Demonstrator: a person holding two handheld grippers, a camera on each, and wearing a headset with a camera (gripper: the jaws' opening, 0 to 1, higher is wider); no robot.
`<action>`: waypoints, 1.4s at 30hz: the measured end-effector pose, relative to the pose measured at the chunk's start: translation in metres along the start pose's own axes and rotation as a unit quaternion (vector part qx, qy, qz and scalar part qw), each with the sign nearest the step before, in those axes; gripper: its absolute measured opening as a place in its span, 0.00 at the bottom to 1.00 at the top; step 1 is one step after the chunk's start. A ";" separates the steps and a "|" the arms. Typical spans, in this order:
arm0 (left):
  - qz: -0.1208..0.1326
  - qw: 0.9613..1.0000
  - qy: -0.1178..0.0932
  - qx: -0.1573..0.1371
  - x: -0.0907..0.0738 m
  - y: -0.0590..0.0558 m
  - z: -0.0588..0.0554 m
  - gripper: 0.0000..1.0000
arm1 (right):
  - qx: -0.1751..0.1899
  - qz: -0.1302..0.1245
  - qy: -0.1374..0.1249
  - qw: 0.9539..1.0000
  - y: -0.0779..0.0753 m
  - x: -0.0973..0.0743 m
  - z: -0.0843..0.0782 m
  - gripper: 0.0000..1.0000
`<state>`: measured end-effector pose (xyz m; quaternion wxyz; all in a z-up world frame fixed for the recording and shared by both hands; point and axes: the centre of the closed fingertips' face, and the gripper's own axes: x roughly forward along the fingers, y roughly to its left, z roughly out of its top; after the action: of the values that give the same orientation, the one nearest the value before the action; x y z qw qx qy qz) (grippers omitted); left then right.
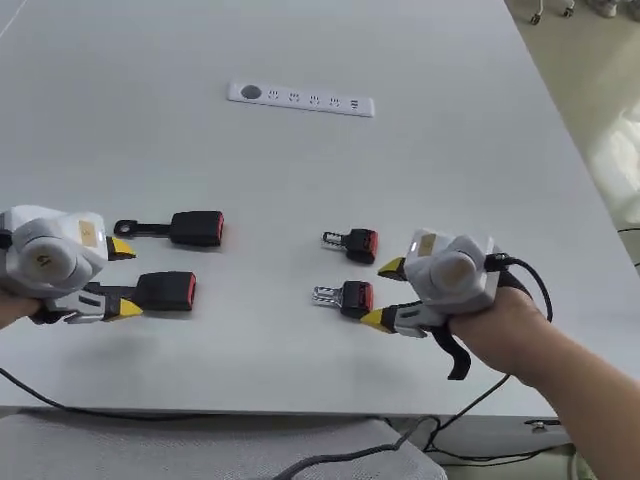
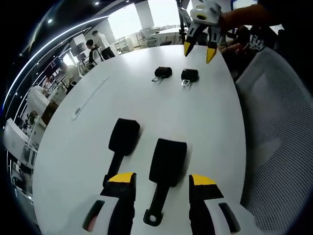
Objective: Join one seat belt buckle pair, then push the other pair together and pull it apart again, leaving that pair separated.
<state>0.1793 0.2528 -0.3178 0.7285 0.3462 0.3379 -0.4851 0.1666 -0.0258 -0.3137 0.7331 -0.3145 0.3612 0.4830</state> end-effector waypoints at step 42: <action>-0.094 0.987 0.070 0.115 0.033 -0.009 -0.018 0.32 | -0.030 0.094 0.050 0.994 -0.011 0.055 -0.031 0.36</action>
<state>0.1783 0.2498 -0.3569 0.6100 0.4274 0.3608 -0.5613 0.1850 -0.0281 -0.3748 0.6556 -0.3242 0.4110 0.5442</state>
